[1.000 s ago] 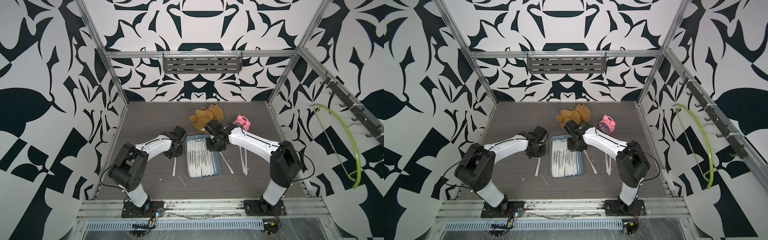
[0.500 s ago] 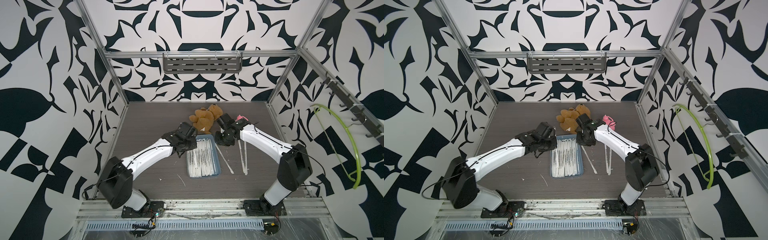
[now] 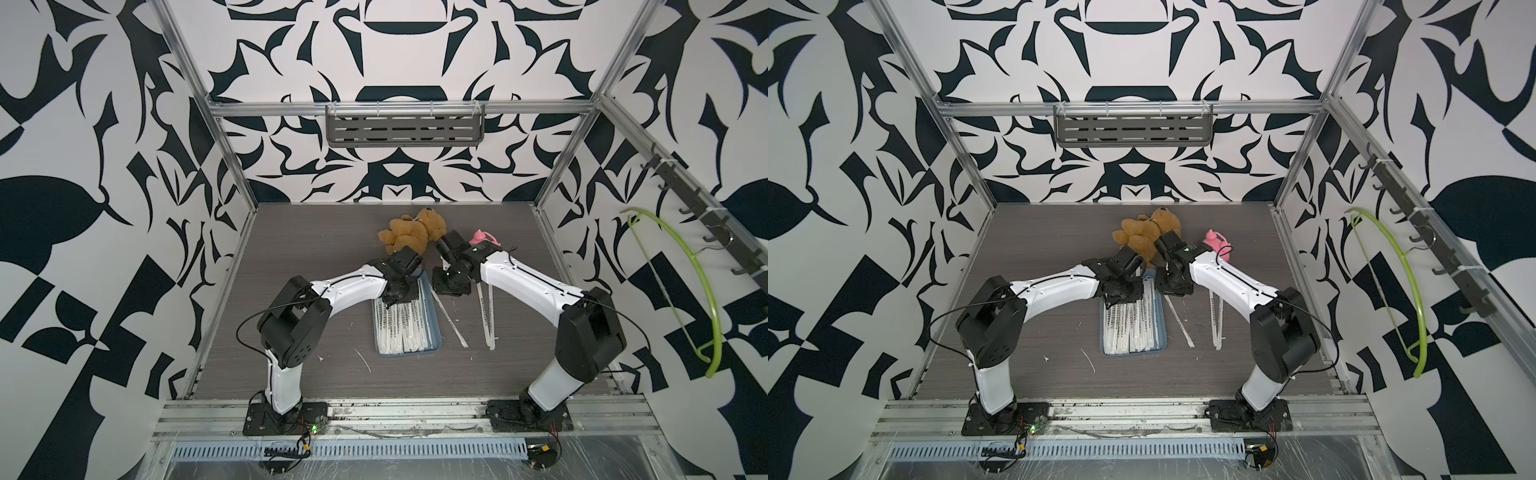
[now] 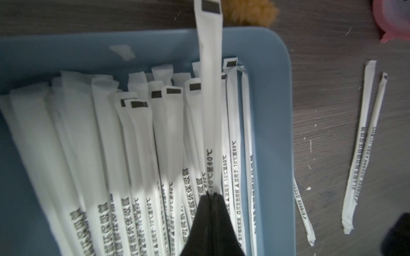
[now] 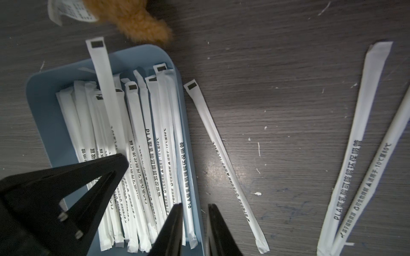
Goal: Put the straws into the storage box
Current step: Place the straw in the storage box.
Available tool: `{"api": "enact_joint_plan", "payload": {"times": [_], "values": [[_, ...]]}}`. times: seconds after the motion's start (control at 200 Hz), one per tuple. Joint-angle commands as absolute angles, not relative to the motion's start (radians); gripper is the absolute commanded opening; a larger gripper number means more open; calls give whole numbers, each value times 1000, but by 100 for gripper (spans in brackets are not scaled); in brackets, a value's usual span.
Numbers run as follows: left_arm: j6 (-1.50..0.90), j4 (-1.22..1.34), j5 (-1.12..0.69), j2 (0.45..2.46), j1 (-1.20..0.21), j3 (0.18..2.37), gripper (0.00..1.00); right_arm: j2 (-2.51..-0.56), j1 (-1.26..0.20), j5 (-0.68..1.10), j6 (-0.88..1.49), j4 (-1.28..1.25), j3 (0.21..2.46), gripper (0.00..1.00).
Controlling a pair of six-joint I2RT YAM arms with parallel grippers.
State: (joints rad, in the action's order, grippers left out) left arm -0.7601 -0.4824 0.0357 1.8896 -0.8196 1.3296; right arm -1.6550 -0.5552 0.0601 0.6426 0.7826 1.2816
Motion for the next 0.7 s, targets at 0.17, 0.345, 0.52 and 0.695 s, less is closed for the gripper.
{"api": "enact_joint_plan", "payload": {"times": [0.17,0.345,0.52,0.695], "values": [[-787,-534,-30,1898,-822,1311,1,-1634,-550,67,637,770,1282,25],[-859,-460,-77,1880,-824,1238,1,-1638,-551,67,641,767,1282,24],[-855,-454,-53,1882,-823,1212,2,-1644,-551,67,640,768,1285,24],[-847,-463,-45,1880,-822,1224,13,-1639,-550,66,636,773,1285,24]]}}
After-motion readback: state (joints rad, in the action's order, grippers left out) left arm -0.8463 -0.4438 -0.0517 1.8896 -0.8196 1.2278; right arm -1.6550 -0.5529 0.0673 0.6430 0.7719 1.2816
